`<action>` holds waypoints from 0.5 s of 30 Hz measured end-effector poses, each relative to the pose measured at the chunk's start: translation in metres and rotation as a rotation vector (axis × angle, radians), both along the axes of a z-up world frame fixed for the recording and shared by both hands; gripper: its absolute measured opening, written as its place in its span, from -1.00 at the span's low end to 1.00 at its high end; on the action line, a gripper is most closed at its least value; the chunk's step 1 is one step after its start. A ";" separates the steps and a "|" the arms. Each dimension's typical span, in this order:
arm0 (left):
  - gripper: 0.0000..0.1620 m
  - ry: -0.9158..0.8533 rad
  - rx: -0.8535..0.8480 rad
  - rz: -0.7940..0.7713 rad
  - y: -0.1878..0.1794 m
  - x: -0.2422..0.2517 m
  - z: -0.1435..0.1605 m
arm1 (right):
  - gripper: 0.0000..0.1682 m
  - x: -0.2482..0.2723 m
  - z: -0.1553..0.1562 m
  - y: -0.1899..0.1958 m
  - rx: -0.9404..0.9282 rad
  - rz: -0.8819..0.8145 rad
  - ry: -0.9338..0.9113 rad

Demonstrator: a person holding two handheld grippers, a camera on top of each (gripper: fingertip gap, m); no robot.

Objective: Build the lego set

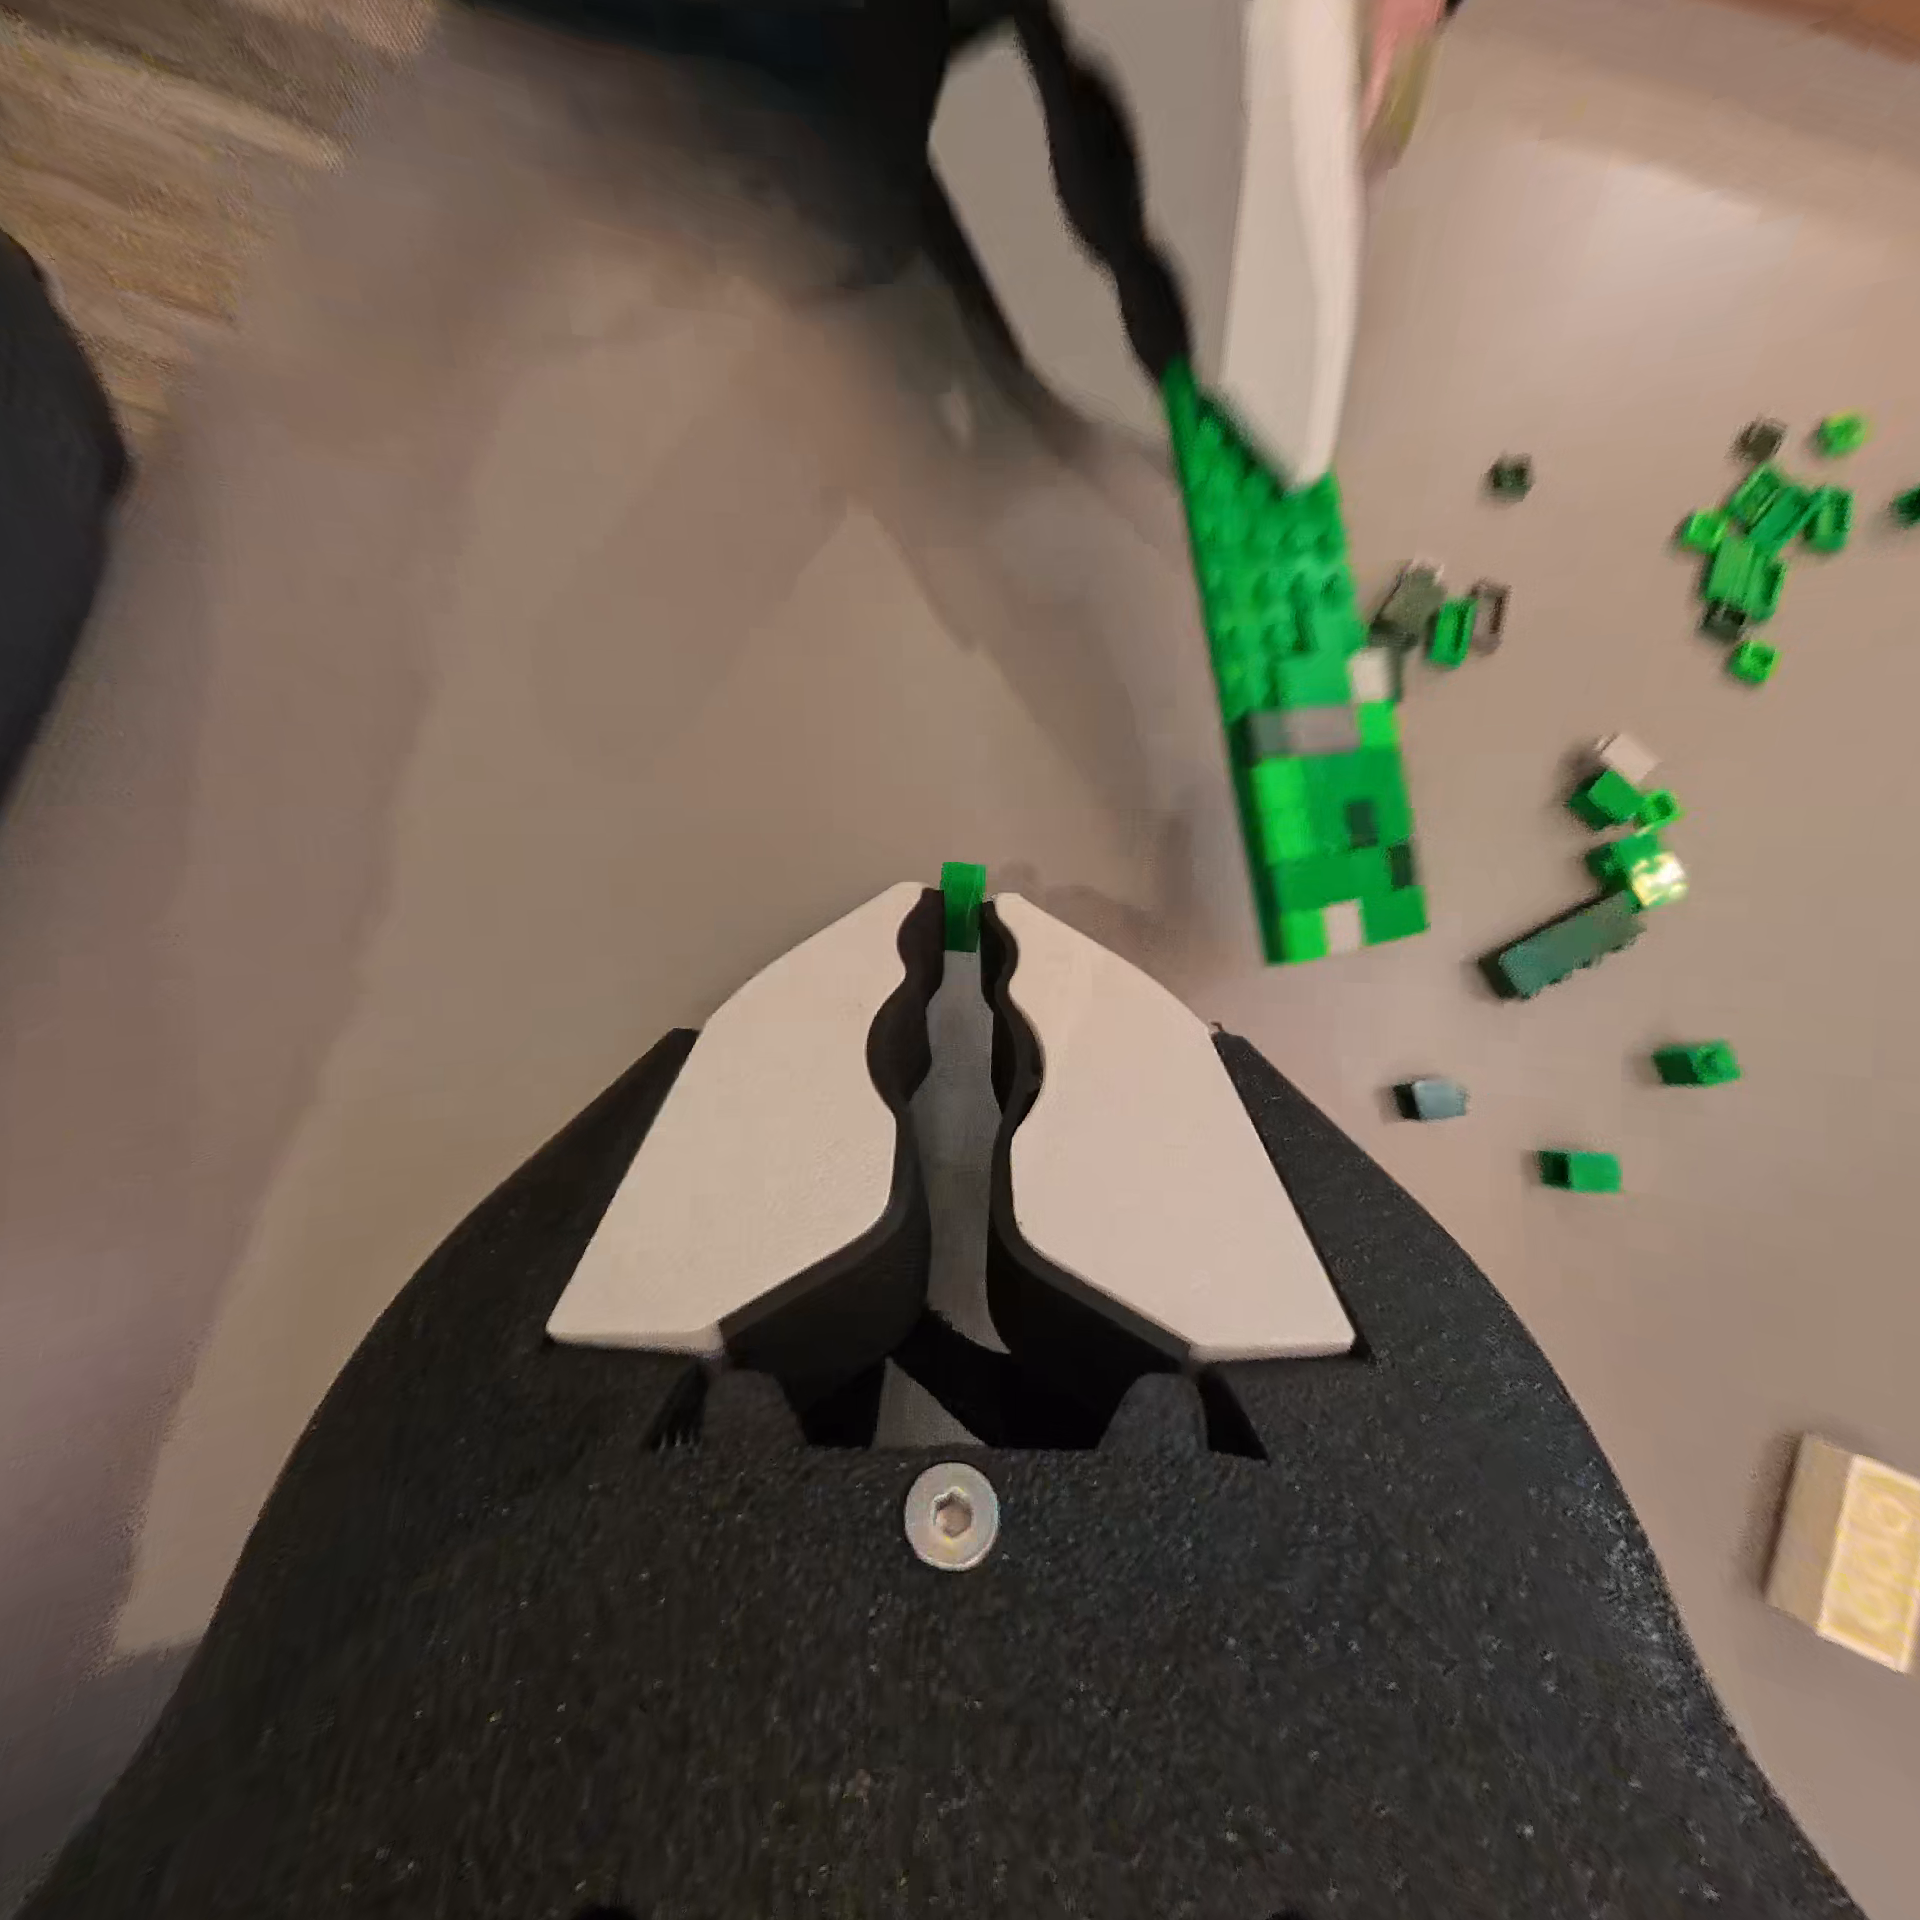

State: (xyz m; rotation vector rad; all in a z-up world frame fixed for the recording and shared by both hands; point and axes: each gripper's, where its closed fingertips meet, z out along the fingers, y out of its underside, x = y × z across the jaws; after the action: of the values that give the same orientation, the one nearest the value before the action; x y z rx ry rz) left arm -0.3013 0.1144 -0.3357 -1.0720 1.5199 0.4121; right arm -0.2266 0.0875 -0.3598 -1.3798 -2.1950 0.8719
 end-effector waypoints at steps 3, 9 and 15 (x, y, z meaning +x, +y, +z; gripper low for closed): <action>-0.95 0.060 0.071 -0.037 -0.005 0.010 -0.001 | -0.94 -0.009 0.028 0.003 -0.026 0.024 0.079; -0.95 0.151 0.155 -0.104 -0.015 0.027 -0.008 | -1.00 -0.019 0.038 0.009 0.066 0.086 0.053; -0.95 0.166 0.123 -0.016 -0.001 0.007 -0.010 | -1.00 -0.014 0.032 -0.005 0.008 0.051 0.029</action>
State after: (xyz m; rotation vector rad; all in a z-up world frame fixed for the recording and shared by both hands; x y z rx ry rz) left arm -0.2939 0.1137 -0.3462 -0.9480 1.6259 0.5876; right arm -0.2404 0.0823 -0.3274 -1.3046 -2.2186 0.8952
